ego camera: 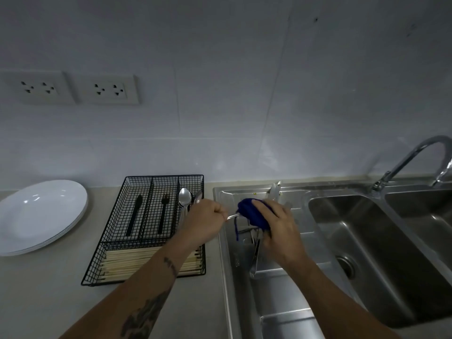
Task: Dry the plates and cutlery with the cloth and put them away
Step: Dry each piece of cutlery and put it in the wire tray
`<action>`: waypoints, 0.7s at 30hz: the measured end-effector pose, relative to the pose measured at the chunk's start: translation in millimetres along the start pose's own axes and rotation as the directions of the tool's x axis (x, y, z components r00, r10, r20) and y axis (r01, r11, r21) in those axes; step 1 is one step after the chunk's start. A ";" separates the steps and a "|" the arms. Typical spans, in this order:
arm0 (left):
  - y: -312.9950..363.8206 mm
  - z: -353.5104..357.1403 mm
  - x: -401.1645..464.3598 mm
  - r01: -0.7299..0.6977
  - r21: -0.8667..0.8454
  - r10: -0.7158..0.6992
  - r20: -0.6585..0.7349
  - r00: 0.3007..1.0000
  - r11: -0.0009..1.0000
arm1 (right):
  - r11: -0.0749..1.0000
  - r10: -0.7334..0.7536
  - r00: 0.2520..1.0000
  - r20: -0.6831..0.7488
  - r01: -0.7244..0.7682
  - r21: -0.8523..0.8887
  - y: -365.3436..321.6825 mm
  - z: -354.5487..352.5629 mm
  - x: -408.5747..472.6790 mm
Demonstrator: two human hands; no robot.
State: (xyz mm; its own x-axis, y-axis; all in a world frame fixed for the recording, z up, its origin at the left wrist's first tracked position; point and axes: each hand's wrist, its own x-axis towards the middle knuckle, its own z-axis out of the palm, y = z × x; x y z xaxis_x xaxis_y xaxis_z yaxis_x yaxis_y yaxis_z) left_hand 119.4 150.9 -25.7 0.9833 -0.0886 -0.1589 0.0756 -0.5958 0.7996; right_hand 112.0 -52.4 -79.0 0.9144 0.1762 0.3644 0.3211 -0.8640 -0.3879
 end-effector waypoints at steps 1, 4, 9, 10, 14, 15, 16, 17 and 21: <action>-1.5 1.7 -0.3 0.010 -0.002 -0.010 -0.001 1.000 1.000 | 0.999 0.043 0.999 -0.011 -0.043 -0.012 1.4 -1.1 -1.3; -1.0 3.5 0.0 0.036 -0.071 -0.037 -0.013 0.999 0.997 | 0.995 -0.012 1.000 -0.027 0.010 -0.101 -3.2 -2.1 -6.7; 5.0 14.2 -5.5 0.102 -0.148 -0.086 0.109 0.990 0.984 | 1.000 0.007 0.999 -0.042 -0.008 -0.006 10.5 -7.4 -1.0; 7.1 17.8 -6.8 0.144 -0.187 -0.112 0.171 0.979 0.972 | 1.000 0.003 0.999 -0.054 -0.002 0.026 11.2 -7.6 0.4; 11.0 28.6 -3.8 0.220 -0.252 -0.167 0.215 0.962 0.943 | 0.993 -0.044 0.997 -0.060 0.050 0.108 6.1 -8.2 9.2; 11.2 29.5 -3.3 0.242 -0.271 -0.192 0.201 0.961 0.932 | 0.990 -0.008 0.998 -0.067 0.018 0.137 7.0 -7.9 12.1; 10.9 29.4 -3.0 0.271 -0.301 -0.223 0.184 0.957 0.914 | 0.984 0.049 0.996 -0.077 -0.035 0.172 9.3 -8.0 14.7; 9.7 28.4 -2.9 0.298 -0.328 -0.256 0.165 0.952 0.896 | 0.974 0.115 0.990 -0.084 -0.096 0.203 12.0 -8.6 16.8; 1.3 20.5 -1.5 0.332 -0.372 -0.324 0.086 0.942 0.867 | 0.948 0.228 0.970 -0.090 -0.200 0.247 16.0 -14.0 19.4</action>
State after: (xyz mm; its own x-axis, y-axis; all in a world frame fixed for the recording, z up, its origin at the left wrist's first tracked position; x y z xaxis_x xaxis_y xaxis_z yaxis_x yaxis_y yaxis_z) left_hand 114.7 133.8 -36.3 0.8875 0.0406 -0.4590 0.4539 -0.2486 0.8557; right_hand 131.4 -69.3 -66.2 0.9374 -0.0684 0.3413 0.1828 -0.7377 -0.6499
